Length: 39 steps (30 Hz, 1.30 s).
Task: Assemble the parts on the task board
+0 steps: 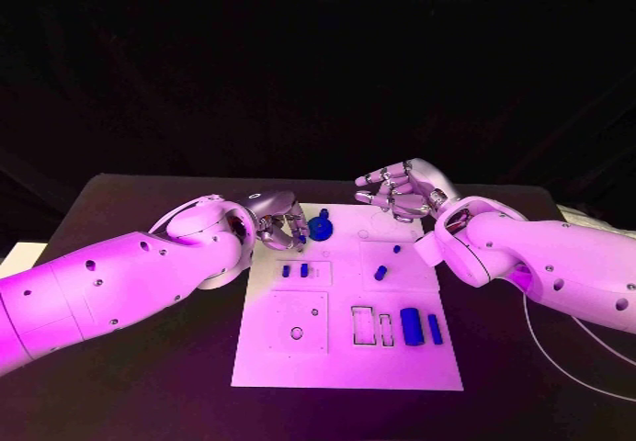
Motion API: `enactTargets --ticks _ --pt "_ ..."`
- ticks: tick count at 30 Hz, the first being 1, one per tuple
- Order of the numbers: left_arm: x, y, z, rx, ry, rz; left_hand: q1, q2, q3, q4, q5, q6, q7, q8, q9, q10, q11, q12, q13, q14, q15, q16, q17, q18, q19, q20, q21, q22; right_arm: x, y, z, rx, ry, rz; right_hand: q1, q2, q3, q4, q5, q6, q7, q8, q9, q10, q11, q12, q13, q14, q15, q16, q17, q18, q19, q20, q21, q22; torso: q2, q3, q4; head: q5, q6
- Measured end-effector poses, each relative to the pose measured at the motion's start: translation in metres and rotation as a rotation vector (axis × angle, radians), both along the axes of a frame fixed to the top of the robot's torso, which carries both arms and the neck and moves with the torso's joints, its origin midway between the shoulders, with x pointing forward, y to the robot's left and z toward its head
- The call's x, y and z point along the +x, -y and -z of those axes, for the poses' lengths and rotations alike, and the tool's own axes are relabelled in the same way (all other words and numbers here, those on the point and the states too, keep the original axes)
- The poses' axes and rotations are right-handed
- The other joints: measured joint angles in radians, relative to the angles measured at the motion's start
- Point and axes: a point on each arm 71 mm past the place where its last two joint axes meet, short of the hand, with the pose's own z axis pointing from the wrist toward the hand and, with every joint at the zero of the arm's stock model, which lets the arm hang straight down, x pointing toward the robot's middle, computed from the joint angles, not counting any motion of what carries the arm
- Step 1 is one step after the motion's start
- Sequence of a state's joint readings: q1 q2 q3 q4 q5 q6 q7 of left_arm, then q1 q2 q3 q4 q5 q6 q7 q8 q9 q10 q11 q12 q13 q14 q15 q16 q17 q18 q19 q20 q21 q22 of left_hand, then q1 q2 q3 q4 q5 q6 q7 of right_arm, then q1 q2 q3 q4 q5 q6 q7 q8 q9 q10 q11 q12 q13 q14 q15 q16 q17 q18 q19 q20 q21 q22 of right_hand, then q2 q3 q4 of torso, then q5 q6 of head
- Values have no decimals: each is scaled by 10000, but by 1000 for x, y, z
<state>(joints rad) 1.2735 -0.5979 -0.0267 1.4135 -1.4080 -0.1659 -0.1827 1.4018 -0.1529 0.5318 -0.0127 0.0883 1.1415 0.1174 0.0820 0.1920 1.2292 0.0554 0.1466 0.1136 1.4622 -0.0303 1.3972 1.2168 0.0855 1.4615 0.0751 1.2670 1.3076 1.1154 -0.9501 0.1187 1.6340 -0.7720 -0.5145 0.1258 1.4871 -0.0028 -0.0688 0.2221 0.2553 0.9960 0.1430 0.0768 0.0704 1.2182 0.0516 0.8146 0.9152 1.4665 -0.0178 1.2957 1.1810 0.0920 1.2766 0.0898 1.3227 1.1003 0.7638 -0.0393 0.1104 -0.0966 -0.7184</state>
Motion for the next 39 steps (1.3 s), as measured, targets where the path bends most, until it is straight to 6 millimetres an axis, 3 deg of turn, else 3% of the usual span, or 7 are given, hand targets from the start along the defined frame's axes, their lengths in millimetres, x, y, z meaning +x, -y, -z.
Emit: enactTargets --ticks 8,17,19,39 --pt "2 -12 1 -96 -274 -318 -50 -51 0 0 0 0 0 -39 -12 0 0 0 0 0 0 0 -10 1 0 0 -1 -1 1 1 0 -14 -5 35 -2 2 0 0 0 0 0 0 0 3 3 0 0 0 0 0 0 0 0 0 0 0 -6 -14 14 -24 -11" --pt "3 -12 4 42 -589 -356 -65 -35 -1 0 0 0 0 -56 -13 0 -1 -26 0 0 0 0 -10 -3 0 0 32 -1 1 0 1 -8 -16 18 -42 42 0 0 0 0 0 0 0 13 14 1 0 0 0 0 0 0 0 0 0 1 0 -9 -9 16 -27" --pt "3 -12 5 83 -642 -353 -77 -23 -1 -1 0 0 0 -56 -17 0 -1 -42 0 0 0 0 -10 -107 0 0 32 -1 1 0 1 -8 -18 16 -42 42 0 0 0 0 0 0 0 14 14 1 0 0 0 0 0 0 0 0 0 1 3 -8 -9 17 -33" --pt "5 -3 12 347 -950 -288 -88 -13 26 27 -1 -3 -2 -58 -42 -1 -1 -42 0 0 0 0 -8 -103 0 1 31 -2 1 -1 1 -4 -30 -13 -40 40 0 0 40 0 0 0 0 14 15 1 1 0 0 0 1 0 0 0 0 -10 13 10 -16 21 -69"
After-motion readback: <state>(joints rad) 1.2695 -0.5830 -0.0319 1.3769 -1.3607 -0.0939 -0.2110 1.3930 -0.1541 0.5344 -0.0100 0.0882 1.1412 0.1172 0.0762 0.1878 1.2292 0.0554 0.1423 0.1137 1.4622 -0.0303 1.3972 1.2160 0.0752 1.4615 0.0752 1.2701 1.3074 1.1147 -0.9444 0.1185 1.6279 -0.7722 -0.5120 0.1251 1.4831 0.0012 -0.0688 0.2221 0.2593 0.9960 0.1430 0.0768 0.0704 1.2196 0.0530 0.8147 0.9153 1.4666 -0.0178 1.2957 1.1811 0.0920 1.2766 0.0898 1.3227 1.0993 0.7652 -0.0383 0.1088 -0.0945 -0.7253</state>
